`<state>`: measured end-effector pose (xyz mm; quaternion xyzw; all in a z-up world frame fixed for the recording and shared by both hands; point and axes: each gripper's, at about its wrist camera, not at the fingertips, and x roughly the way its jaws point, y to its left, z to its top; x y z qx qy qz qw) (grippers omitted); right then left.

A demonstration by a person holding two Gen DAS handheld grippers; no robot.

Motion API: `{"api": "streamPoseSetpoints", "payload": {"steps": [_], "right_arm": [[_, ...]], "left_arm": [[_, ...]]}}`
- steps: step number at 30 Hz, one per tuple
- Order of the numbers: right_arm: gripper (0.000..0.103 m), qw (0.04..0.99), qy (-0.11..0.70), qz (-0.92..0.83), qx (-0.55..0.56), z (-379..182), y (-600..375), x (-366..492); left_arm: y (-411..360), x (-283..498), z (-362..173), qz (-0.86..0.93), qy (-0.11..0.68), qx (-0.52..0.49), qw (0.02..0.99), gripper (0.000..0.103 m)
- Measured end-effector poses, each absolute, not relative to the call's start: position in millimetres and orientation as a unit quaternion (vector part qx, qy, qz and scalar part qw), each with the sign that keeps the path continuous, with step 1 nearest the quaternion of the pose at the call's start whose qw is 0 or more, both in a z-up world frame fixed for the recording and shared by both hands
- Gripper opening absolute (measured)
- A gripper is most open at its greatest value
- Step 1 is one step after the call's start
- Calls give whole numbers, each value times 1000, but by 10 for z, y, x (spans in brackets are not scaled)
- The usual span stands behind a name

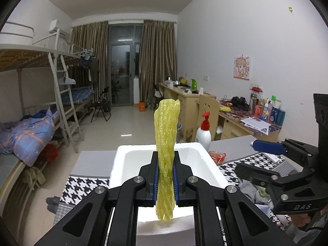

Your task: Organize soft objects

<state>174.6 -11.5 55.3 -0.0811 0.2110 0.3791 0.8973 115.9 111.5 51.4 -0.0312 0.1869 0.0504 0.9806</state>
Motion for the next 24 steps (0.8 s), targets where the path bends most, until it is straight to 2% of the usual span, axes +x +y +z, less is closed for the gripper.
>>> {"api": "streamPoseSetpoints", "payload": {"steps": [8, 10, 12, 13, 15, 16, 18, 21, 24], "right_arm": [[80, 904, 217, 362, -73, 520, -228, 1782], [80, 905, 218, 360, -70, 501, -286, 1807], [80, 906, 219, 356, -67, 489, -324, 1812], [80, 906, 219, 355, -66, 483, -341, 1820], [80, 908, 220, 352, -64, 481, -369, 1843], [80, 908, 221, 351, -61, 479, -384, 1854], [80, 908, 222, 351, -56, 479, -407, 1872], [80, 909, 223, 350, -50, 468, -452, 1887], [80, 909, 221, 349, -48, 477, -481, 1874]], "left_arm": [[1096, 1352, 474, 48, 207, -32, 977, 13], [1096, 1401, 451, 49, 214, -32, 975, 19], [1101, 1441, 437, 47, 220, -33, 974, 40], [1109, 1456, 425, 48, 222, -35, 973, 45], [1117, 1472, 409, 53, 225, -37, 972, 61], [1121, 1471, 404, 59, 224, -39, 972, 66], [1125, 1462, 402, 66, 223, -46, 971, 85], [1103, 1418, 419, 72, 216, -48, 973, 96], [1058, 1368, 466, 82, 204, -39, 975, 99]]}}
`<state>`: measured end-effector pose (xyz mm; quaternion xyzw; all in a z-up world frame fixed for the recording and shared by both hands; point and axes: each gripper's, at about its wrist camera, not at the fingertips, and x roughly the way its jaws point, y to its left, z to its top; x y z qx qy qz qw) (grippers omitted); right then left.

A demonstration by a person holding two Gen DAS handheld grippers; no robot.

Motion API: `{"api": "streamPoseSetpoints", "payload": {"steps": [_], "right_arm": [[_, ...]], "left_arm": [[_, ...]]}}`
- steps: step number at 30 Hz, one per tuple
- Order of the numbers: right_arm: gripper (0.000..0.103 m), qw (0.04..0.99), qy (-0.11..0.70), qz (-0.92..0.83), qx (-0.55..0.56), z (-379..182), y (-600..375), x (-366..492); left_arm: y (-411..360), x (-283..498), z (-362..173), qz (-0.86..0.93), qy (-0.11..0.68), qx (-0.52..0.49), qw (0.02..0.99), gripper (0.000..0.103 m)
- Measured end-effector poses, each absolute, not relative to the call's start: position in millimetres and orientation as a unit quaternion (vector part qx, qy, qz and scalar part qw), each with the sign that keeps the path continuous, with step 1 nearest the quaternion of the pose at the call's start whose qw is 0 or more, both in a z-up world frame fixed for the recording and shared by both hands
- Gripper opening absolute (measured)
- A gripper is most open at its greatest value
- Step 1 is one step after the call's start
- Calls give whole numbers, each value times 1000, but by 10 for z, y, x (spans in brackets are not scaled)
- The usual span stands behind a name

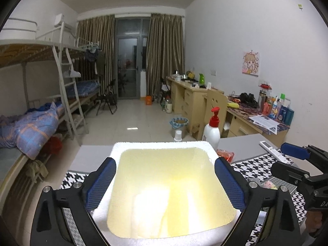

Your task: Organize soft objects

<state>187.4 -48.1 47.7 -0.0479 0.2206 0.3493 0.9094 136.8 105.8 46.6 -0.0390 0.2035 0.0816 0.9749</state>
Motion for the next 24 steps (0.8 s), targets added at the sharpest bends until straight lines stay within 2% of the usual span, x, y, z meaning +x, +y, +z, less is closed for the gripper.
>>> {"api": "streamPoseSetpoints", "payload": {"steps": [2, 24], "right_arm": [[80, 910, 218, 349, -47, 490, -503, 1854], [80, 919, 189, 344, -38, 674, -810, 1512]], "left_arm": [[1039, 1327, 501, 82, 196, -41, 976, 102], [747, 840, 749, 86, 148, -30, 985, 102]]}}
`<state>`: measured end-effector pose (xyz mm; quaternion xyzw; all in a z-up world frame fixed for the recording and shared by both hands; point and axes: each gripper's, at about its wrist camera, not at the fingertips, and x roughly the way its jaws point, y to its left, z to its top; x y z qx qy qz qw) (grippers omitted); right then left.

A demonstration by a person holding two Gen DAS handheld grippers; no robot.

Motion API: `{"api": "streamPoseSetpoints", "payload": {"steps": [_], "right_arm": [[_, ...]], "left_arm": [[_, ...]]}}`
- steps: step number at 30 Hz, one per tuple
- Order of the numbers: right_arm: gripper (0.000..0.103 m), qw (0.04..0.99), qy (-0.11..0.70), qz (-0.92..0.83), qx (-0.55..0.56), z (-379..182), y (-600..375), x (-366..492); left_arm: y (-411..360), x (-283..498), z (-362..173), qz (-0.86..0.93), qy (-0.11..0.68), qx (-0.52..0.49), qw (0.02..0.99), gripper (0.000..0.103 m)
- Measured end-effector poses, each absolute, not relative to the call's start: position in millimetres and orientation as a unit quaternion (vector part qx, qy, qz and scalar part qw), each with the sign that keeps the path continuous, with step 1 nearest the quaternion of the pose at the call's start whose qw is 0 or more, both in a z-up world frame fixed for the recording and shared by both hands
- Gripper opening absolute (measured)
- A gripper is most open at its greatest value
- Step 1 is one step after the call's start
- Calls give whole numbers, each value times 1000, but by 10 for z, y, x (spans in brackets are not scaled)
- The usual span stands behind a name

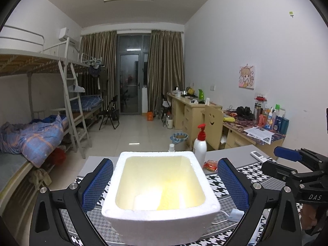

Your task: Organize soft objects

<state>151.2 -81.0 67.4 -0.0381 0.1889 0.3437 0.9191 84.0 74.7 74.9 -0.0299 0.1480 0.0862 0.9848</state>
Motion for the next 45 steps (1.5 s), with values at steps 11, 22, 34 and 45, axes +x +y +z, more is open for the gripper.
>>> {"api": "streamPoseSetpoints", "payload": {"steps": [11, 22, 34, 45], "right_arm": [[80, 924, 175, 337, -36, 716, -1013, 1314], [80, 932, 169, 319, -36, 663, -1193, 1235], [88, 942, 158, 294, -31, 564, -1395, 1201], [88, 948, 171, 267, -15, 440, -1586, 1231]], "left_arm": [[553, 655, 758, 78, 134, -23, 988, 102], [357, 527, 767, 69, 118, -19, 990, 102], [136, 553, 615, 47, 122, -18, 991, 102], [-29, 587, 507, 9, 136, -8, 991, 102]]}}
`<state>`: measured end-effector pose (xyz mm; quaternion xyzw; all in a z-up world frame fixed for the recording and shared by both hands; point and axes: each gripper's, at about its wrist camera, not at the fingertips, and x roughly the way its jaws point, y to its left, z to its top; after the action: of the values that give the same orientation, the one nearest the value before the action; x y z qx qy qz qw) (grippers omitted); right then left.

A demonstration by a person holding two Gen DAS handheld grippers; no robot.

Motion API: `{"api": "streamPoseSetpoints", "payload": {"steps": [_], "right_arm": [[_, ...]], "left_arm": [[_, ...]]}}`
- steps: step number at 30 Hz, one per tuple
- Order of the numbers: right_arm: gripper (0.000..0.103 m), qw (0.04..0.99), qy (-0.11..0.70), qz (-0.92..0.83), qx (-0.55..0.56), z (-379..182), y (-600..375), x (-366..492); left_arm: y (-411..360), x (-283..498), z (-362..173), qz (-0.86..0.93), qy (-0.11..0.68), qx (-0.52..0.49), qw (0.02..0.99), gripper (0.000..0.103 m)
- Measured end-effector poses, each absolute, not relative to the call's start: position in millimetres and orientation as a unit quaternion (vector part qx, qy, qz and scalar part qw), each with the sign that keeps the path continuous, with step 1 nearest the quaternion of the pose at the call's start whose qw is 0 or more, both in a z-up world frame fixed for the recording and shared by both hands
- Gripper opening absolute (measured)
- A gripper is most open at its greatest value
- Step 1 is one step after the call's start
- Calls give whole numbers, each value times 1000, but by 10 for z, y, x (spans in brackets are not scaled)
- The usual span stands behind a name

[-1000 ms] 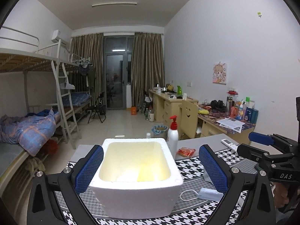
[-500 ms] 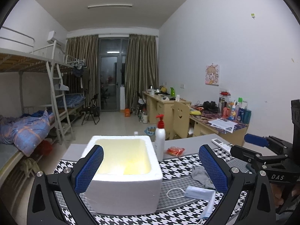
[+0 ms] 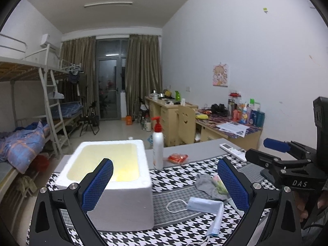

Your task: Organize soft objects

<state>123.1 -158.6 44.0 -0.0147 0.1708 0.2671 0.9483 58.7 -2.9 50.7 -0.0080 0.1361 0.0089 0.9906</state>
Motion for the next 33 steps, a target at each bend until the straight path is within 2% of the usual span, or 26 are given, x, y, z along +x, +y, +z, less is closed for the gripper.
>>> {"api": "streamPoseSetpoints", "payload": {"steps": [33], "right_arm": [[88, 965, 198, 169, -11, 69, -2093, 1179]], "left_arm": [[-501, 794, 129, -69, 179, -3, 981, 102]]}}
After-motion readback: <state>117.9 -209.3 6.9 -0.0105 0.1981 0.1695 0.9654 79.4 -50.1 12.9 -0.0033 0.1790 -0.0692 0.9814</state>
